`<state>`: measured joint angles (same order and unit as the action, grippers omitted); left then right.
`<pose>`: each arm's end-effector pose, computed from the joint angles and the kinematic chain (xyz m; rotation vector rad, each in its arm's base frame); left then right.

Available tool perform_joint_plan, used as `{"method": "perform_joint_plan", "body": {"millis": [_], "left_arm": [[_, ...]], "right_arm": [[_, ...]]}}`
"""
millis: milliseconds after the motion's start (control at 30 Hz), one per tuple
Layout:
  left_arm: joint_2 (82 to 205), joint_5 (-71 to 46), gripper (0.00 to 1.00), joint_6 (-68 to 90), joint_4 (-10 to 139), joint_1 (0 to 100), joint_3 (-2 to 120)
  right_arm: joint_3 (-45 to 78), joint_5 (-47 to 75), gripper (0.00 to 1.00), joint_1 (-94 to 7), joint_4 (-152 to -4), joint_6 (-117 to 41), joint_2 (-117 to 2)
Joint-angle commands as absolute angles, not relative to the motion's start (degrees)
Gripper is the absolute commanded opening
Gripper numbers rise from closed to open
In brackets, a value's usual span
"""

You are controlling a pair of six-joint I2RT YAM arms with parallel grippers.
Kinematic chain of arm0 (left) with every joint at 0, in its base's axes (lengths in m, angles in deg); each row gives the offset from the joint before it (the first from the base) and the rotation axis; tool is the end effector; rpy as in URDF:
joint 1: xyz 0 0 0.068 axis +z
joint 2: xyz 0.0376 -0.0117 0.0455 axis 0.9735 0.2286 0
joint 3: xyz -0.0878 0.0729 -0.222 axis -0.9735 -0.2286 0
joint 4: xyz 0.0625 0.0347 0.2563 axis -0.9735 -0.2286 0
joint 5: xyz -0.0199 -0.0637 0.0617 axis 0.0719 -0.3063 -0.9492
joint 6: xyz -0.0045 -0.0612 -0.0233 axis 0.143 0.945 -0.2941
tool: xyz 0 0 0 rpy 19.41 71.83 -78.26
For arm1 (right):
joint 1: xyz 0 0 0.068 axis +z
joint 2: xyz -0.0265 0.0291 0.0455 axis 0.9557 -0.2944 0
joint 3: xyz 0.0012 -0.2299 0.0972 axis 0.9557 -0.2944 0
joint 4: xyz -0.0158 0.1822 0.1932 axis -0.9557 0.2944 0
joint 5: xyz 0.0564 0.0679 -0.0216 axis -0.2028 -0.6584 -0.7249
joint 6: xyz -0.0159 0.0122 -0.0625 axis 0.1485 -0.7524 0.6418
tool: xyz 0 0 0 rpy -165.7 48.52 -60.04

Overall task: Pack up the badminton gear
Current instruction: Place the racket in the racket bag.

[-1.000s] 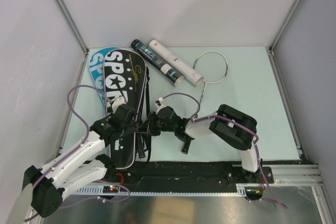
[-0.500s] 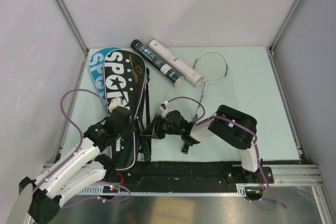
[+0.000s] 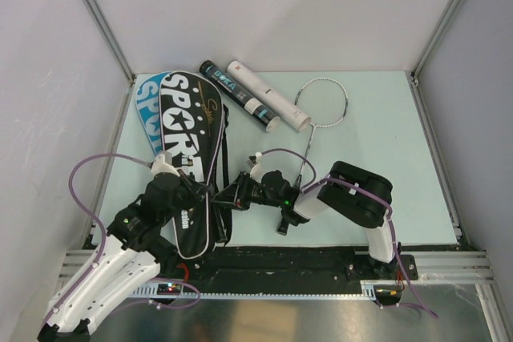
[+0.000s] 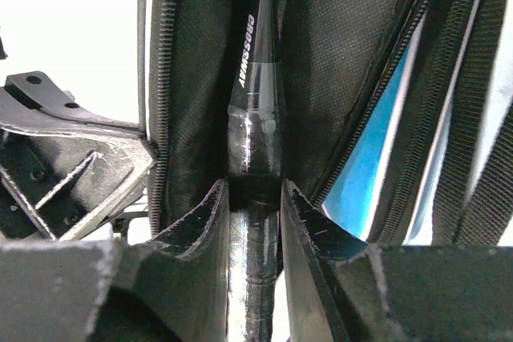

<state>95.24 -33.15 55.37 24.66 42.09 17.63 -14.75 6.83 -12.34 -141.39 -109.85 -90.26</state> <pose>0.1343 -0.0796 0.2278 -0.5350 2.1732 -0.6634 0.1777 0.3406 0.1032 0.0970 2.1590 1.8705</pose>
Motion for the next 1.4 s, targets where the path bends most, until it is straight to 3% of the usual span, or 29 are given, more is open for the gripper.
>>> {"method": "perform_joint_plan", "body": {"millis": [0, 300, 567, 767, 1167, 1367], "left_arm": [[92.44, -28.21, 0.0, 57.79, 27.22, 41.82, 18.99], [92.38, -21.64, 0.0, 58.89, 26.82, 41.83, 15.31], [91.38, -27.54, 0.0, 56.86, 26.73, 41.86, 15.44], [93.32, -25.68, 0.0, 58.88, 29.05, 41.81, 16.48], [80.06, -31.66, 0.0, 70.97, 32.15, 41.81, 8.24], [82.96, -30.87, 0.0, 67.37, 32.33, 41.82, 9.25]], "right_arm": [[-10.52, 11.43, 0.13, -12.85, -152.65, -111.53, -90.11], [-10.24, 14.28, 0.13, -14.5, -151.2, -111.41, -89.46], [-7.17, 14.64, 0.14, -16.82, -142.08, -108.58, -86.21], [-5.14, 17.78, 0.14, -16.43, -136.76, -110.07, -88.78], [-5.01, 30.28, 0.17, -15.05, -132.26, -114.93, -89.37], [-4.51, 22.29, 0.21, -16.32, -132.33, -110.4, -88.67]]}}
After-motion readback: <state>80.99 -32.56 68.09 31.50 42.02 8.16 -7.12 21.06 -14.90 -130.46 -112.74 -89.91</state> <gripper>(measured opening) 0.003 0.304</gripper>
